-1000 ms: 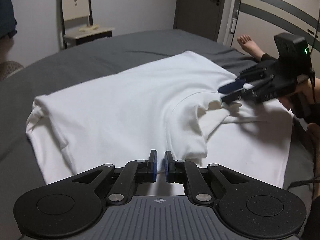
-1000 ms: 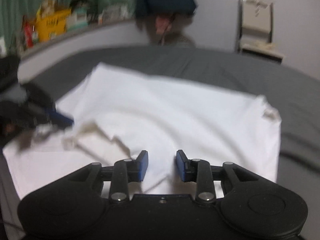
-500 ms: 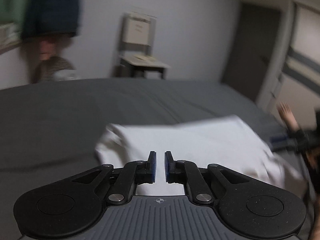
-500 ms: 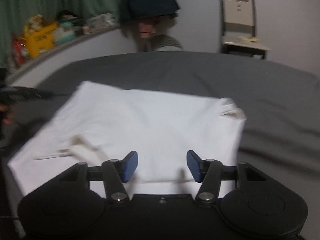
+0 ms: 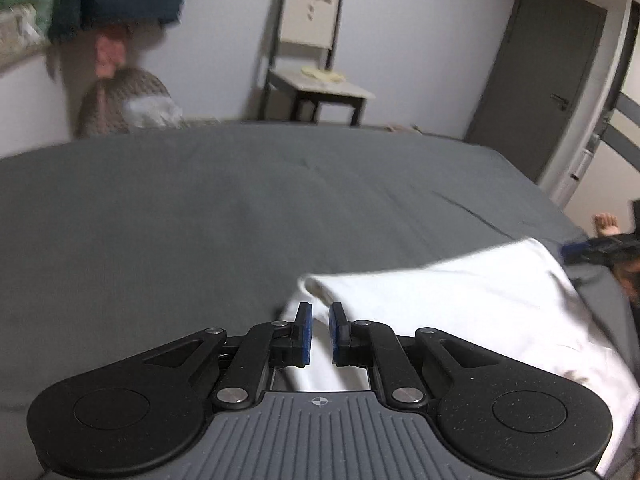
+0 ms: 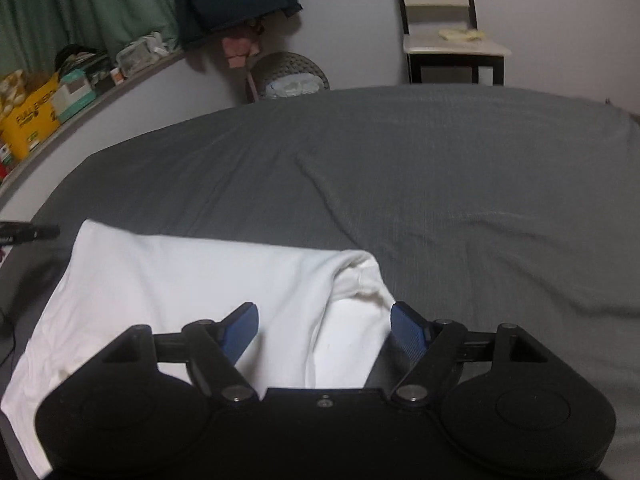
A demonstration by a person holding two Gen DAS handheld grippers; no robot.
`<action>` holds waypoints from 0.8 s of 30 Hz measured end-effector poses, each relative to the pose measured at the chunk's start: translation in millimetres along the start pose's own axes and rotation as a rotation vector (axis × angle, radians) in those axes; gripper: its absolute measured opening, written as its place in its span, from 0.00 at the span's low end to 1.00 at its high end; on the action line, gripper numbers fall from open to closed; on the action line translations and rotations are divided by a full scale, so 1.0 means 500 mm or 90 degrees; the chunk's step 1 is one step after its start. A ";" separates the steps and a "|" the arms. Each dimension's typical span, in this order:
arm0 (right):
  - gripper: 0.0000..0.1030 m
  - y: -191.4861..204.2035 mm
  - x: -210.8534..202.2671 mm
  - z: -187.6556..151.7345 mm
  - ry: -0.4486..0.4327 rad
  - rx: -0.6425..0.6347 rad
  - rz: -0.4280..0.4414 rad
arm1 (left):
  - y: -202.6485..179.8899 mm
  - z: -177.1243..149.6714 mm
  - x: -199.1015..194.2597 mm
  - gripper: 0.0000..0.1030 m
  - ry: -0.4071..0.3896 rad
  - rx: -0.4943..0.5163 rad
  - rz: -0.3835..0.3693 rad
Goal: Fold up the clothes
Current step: 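Hold the folded shirt edge with the left gripper, right gripper open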
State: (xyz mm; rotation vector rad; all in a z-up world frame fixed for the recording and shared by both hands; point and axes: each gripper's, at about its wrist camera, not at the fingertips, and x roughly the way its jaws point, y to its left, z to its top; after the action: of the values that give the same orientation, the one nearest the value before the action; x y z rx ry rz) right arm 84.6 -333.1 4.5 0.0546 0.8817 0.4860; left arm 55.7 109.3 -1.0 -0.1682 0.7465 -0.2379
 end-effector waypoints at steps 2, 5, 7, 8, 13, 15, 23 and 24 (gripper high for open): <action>0.70 -0.006 0.020 0.009 0.013 0.014 -0.003 | 0.002 0.002 0.012 0.08 0.028 0.001 -0.020; 0.70 -0.016 0.042 0.020 0.029 0.039 -0.009 | 0.016 0.001 0.031 0.08 0.046 -0.030 -0.031; 0.70 -0.022 0.051 0.024 0.036 0.052 -0.010 | 0.024 -0.001 0.033 0.08 0.041 -0.051 -0.055; 0.70 -0.024 0.053 0.024 0.038 0.054 -0.008 | 0.026 -0.002 0.035 0.08 0.040 -0.056 -0.061; 0.70 -0.028 0.063 0.022 0.052 0.061 0.001 | 0.031 -0.007 0.043 0.08 0.051 -0.060 -0.070; 0.70 -0.029 0.066 0.021 0.057 0.059 0.004 | 0.033 -0.005 0.049 0.08 0.048 -0.063 -0.071; 0.70 -0.030 0.066 0.021 0.057 0.056 0.009 | 0.032 0.011 0.061 0.08 0.080 -0.048 -0.050; 0.70 -0.030 0.065 0.021 0.056 0.055 0.009 | 0.034 0.010 0.066 0.08 0.094 -0.063 -0.066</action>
State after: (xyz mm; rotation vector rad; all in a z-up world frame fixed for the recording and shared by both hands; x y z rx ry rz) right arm 115.9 -330.8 -16.1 0.1202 0.9890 0.4663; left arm 85.1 117.1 -22.8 -0.2854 0.8979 -0.3151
